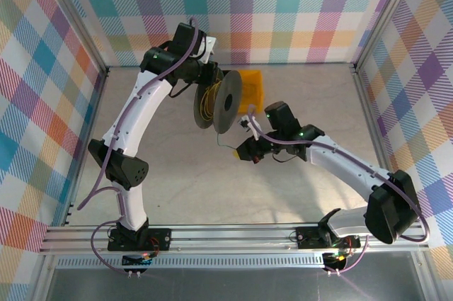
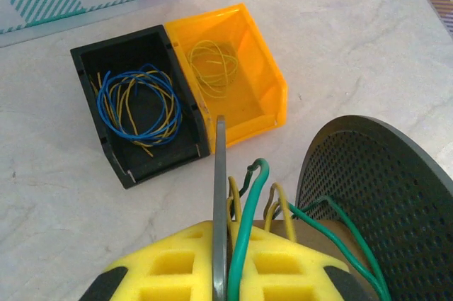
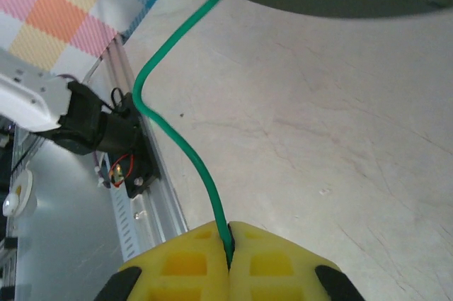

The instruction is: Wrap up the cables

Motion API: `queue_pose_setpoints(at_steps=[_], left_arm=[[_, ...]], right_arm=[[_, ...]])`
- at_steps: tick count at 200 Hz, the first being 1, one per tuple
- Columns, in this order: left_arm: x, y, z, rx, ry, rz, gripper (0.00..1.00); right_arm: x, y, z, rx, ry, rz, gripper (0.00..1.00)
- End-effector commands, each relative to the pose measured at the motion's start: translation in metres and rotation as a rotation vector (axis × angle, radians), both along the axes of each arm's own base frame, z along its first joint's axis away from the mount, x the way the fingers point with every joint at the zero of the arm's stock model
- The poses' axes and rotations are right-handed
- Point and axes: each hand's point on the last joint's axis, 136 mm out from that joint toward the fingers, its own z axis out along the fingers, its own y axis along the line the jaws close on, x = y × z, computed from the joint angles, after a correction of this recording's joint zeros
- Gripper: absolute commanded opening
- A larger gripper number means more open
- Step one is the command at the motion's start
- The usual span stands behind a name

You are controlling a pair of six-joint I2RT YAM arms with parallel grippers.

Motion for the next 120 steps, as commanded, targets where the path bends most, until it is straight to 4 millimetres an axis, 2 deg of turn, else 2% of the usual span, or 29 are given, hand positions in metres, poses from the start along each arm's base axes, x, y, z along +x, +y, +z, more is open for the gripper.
queue_pose_setpoints(at_steps=[1,53,120], left_arm=[[0.007,0.003,0.016,-0.024,-0.058,0.029,0.00],[0.013,0.010,-0.007,0.051,-0.032,0.056,0.00],[0.004,0.017,-0.044,0.186,0.015,0.034,0.00]], right_arm=[[-0.016,0.007,0.031,-0.019,-0.089,0.079,0.00],[-0.015,0.024,0.081,-0.095,-0.226,0.132,0.00],[0.019,0.028,0.140,-0.208,-0.505,0.166,0.00]])
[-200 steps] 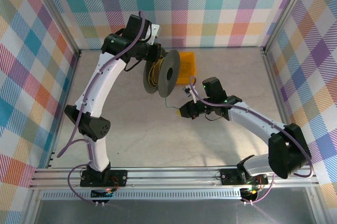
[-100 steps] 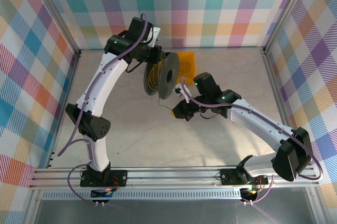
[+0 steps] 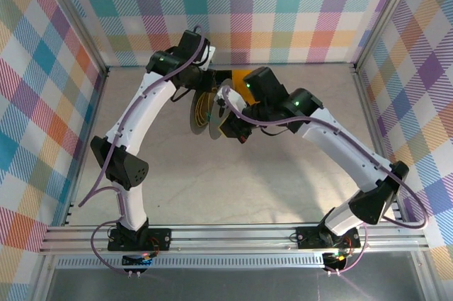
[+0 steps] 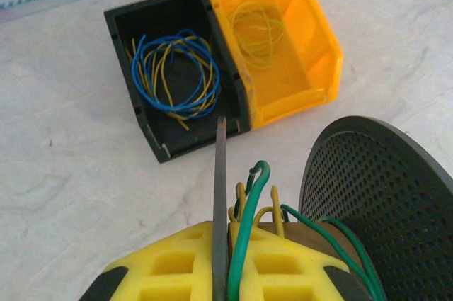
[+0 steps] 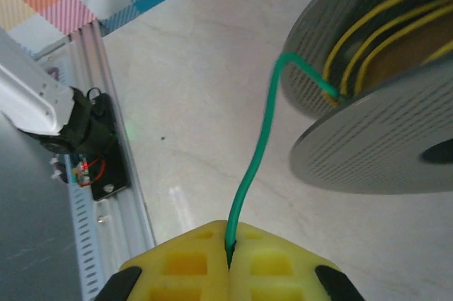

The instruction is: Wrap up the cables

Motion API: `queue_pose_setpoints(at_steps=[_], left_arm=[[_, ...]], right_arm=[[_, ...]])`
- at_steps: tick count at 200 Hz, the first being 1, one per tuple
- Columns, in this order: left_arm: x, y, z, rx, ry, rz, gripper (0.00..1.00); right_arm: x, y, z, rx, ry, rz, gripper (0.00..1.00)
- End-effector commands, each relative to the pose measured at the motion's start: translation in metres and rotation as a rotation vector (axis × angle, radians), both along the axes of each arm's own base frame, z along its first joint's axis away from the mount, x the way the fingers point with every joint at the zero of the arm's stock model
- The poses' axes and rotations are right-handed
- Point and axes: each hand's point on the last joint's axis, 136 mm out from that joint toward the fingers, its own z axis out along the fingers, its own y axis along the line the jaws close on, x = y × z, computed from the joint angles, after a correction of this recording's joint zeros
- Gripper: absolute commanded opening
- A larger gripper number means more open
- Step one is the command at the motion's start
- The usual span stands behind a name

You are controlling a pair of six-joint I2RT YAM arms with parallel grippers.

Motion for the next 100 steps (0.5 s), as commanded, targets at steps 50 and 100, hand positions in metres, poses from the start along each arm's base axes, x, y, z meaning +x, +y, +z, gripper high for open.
queue_pose_setpoints(at_steps=[50,100], left_arm=[[-0.015,0.012,-0.022,0.161,0.001,-0.074,0.00],[-0.038,0.024,-0.030,0.228,-0.002,-0.164,0.00]], right_arm=[[0.034,-0.011,0.043,-0.096,-0.270,0.073,0.00],[0.060,-0.029,0.052,-0.015,-0.248,0.063,0.00]])
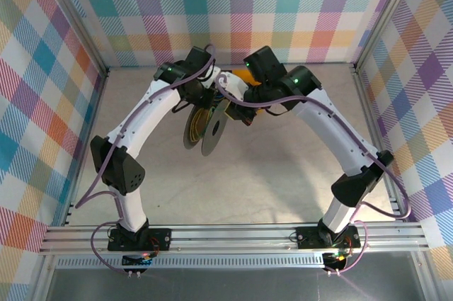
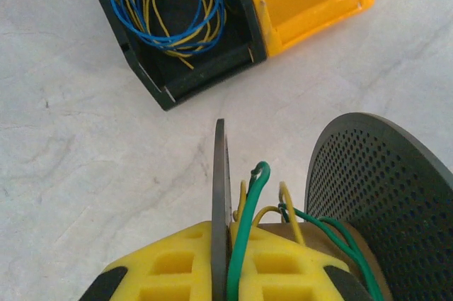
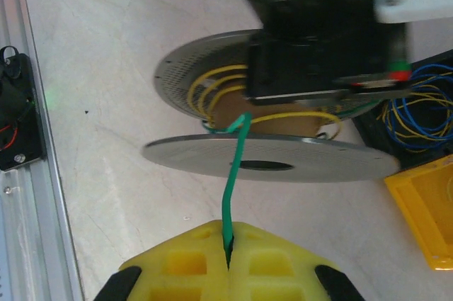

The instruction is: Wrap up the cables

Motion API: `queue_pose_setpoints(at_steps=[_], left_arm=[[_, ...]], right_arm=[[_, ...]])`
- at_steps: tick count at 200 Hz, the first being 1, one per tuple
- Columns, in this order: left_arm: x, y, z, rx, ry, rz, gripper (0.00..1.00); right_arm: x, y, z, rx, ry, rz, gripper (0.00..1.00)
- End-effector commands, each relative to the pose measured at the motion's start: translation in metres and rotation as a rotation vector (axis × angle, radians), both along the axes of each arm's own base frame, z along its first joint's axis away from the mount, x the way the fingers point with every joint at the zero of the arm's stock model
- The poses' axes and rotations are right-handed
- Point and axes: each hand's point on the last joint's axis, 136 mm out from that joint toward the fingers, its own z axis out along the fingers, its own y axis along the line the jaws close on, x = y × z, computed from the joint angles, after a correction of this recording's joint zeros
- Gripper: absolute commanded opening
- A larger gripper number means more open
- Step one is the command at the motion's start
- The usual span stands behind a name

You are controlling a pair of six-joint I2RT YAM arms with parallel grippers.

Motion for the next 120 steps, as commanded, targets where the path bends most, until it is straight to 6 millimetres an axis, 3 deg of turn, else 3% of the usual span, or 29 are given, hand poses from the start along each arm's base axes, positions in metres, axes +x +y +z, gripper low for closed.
queue_pose_setpoints(at_steps=[1,37,120], left_arm=[[-0.010,0.015,0.018,0.065,-0.078,-0.067,0.00],[-0.026,0.017,0.019,0.064,-0.089,-0.134,0.00],[-0.057,0.019,0.051,0.106,-0.302,-0.379,0.00]], right_arm=[[0.007,-0.005,0.042,0.127,-0.081,0.049,0.00],[0.013,-0.015,0.039,0.188,-0.005,0.082,0.00],[0.033,-0.024,-0.013,0.264,0.261,0.113,0.00]])
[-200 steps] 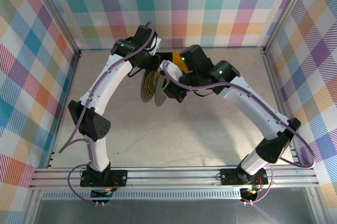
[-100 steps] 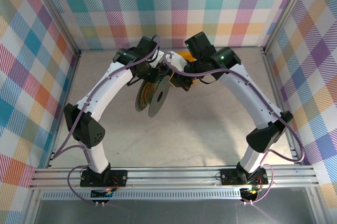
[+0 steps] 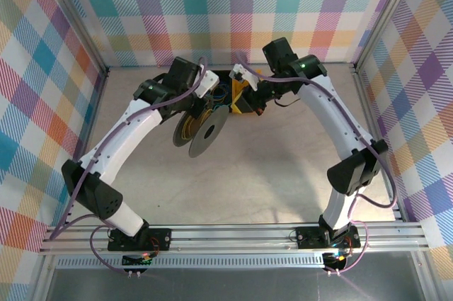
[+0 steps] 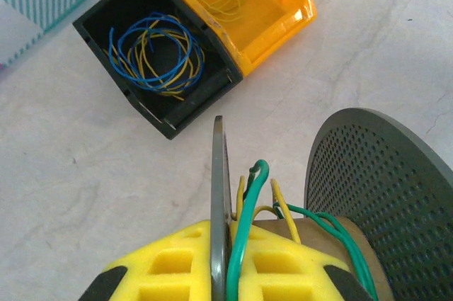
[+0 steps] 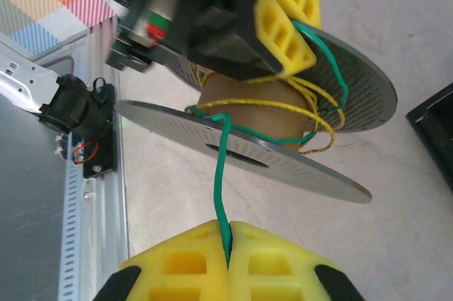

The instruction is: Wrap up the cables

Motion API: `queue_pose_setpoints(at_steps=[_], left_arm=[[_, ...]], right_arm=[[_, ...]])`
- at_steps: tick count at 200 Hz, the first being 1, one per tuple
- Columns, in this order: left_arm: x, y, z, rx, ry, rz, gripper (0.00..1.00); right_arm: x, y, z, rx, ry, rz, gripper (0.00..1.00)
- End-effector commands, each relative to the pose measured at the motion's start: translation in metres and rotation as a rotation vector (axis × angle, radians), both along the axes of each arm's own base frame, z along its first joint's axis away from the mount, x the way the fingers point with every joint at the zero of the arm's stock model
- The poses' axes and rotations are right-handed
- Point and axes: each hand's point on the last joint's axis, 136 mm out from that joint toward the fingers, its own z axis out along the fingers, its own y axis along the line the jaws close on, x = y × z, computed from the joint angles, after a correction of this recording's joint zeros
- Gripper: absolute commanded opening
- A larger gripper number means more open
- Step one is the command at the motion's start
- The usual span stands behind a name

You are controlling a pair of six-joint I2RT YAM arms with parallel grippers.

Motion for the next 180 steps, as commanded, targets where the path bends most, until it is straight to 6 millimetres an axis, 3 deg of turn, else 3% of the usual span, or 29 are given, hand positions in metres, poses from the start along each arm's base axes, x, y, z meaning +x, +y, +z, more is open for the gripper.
queue_pose_setpoints(at_steps=[1,46,95,136,180], left_arm=[[-0.021,0.012,0.016,0.101,-0.107,-0.128,0.00],[-0.043,0.003,0.045,0.140,-0.333,-0.246,0.00],[-0.071,-0.028,0.053,0.170,-0.407,-0.387,0.00],[-0.092,-0.050,0.080,0.158,-0.506,-0.454,0.00],[-0.094,-0.059,0.100,0.187,-0.579,-0.454,0.00]], right_arm=[[0.012,-0.008,0.003,0.069,0.023,-0.002,0.00],[0.025,-0.005,-0.012,0.098,0.095,-0.009,0.00],[0.041,-0.003,-0.026,0.142,0.170,-0.007,0.00],[0.050,-0.005,-0.048,0.137,0.240,-0.007,0.00],[0.061,-0.009,-0.077,0.130,0.292,-0.043,0.00]])
